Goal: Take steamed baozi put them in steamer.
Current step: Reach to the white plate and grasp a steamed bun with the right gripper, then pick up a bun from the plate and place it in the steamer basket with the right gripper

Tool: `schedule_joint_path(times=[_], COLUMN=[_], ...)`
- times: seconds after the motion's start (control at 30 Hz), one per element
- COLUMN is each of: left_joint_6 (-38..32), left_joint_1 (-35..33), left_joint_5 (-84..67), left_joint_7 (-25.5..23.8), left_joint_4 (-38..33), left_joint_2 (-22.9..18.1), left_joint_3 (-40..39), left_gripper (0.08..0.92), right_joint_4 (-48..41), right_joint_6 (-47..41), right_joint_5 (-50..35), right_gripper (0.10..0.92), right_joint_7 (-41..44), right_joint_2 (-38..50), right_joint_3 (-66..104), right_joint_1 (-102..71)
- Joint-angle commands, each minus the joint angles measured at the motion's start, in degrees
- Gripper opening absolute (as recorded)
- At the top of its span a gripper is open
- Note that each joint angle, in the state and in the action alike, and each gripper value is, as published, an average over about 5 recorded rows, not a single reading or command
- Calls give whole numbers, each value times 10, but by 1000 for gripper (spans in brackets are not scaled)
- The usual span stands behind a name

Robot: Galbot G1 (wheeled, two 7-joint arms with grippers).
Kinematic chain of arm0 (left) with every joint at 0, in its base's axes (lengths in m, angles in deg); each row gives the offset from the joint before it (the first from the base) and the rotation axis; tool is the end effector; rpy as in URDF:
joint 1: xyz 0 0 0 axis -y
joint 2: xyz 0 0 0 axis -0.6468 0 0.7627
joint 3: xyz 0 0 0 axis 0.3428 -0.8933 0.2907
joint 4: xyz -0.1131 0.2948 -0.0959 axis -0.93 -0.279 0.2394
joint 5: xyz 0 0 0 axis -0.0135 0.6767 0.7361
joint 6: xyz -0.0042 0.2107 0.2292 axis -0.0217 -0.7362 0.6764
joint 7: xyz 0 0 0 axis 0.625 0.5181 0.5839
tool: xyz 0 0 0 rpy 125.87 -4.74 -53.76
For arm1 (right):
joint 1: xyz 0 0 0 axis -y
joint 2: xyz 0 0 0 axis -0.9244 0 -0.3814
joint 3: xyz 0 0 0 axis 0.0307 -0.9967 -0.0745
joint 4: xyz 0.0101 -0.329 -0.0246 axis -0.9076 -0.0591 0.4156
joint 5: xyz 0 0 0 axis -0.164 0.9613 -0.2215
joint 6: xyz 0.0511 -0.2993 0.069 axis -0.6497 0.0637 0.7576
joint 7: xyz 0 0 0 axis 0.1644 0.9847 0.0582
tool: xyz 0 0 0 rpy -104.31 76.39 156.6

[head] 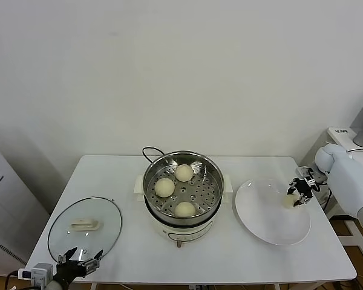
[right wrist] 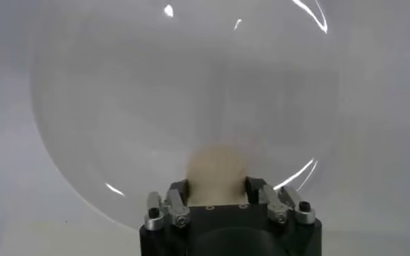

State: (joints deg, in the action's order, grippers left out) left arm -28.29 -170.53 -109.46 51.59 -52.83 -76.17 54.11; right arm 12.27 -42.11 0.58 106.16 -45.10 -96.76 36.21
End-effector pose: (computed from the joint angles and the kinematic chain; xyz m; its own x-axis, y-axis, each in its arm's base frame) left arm 0.1249 0.1235 -0.2714 -0.7804 0.0928 0.6184 0.0954 0.9950 -0.0290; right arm 0.5097 -0.2868 -0.1998 -0.1205 -0.0752 0.9899 -0.9809 -0.1446 -0.1304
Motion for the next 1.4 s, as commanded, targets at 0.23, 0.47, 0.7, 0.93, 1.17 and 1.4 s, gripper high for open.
schedule_joint_path(times=[0.23,0.47,0.7,0.93,1.17,1.4], left_joint_6=[5,5,6,6,5,5], left_joint_1=[-9,-11,-11,-10,-9,-8], left_joint_5=[11,14,15,15,14,13], left_joint_7=[2,5,6,6,5,5], left_joint_4=[-4,-10,-13,-13,-12,-11], left_joint_2=[-8,-10,-10,-7,-3,-2], left_joint_3=[4,7,6,7,6,5], left_gripper=[823,823,823,823,823,823], right_joint_4=[186,369,434,471,480,488], right_joint_6=[-124,-257,-323,-380,-446,-494], right_joint_5=[-263,-474,-562,-622,-687,-766], right_gripper=[458,458,458,458,458,458], right_joint_7=[17,-16,-48,-73,-117,-171], right_joint_2=[107,163,133,71,3,-51], right_joint_3=[-245,-497,-591,-658,-694,-701], right_joint_1=[126,347,464,542,582,579])
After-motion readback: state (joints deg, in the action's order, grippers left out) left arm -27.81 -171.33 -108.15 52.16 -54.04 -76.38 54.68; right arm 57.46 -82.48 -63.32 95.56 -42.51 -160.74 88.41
